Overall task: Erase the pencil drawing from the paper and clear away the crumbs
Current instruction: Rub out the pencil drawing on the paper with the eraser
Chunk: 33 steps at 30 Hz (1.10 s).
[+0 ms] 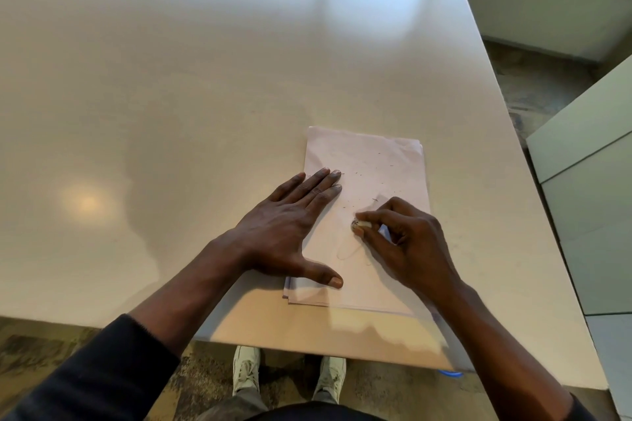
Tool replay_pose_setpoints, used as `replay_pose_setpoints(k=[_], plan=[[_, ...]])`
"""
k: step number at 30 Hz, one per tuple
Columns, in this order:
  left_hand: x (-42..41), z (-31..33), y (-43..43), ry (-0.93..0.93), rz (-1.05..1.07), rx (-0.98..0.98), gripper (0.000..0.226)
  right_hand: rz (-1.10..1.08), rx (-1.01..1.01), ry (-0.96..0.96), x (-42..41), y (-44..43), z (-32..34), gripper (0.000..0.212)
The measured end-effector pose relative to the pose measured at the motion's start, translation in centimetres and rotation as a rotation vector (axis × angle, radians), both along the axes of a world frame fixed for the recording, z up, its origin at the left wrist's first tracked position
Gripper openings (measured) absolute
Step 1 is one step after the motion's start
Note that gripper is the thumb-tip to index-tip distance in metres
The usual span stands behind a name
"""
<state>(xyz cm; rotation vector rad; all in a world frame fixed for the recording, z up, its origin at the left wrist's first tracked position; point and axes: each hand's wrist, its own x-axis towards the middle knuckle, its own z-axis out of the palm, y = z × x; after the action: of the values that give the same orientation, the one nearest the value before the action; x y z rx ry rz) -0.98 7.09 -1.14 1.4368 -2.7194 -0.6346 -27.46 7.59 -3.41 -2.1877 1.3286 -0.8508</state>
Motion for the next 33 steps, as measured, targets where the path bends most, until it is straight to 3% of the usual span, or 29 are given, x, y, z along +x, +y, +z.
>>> replay_pose_setpoints(k=[9, 21, 33], plan=[[0.0, -0.1, 0.0, 0.005, -0.007, 0.004, 0.144, 0.258, 0.031, 0.016, 0.9, 2.5, 0.4, 0.03], [-0.1, 0.0, 0.0, 0.0, 0.004, 0.004, 0.144, -0.045, -0.033, 0.032, -1.3, 0.4, 0.3, 0.02], [0.0, -0.2, 0.0, 0.007, -0.006, 0.011, 0.144, 0.174, 0.017, 0.018, 0.0, 3.9, 0.1, 0.028]])
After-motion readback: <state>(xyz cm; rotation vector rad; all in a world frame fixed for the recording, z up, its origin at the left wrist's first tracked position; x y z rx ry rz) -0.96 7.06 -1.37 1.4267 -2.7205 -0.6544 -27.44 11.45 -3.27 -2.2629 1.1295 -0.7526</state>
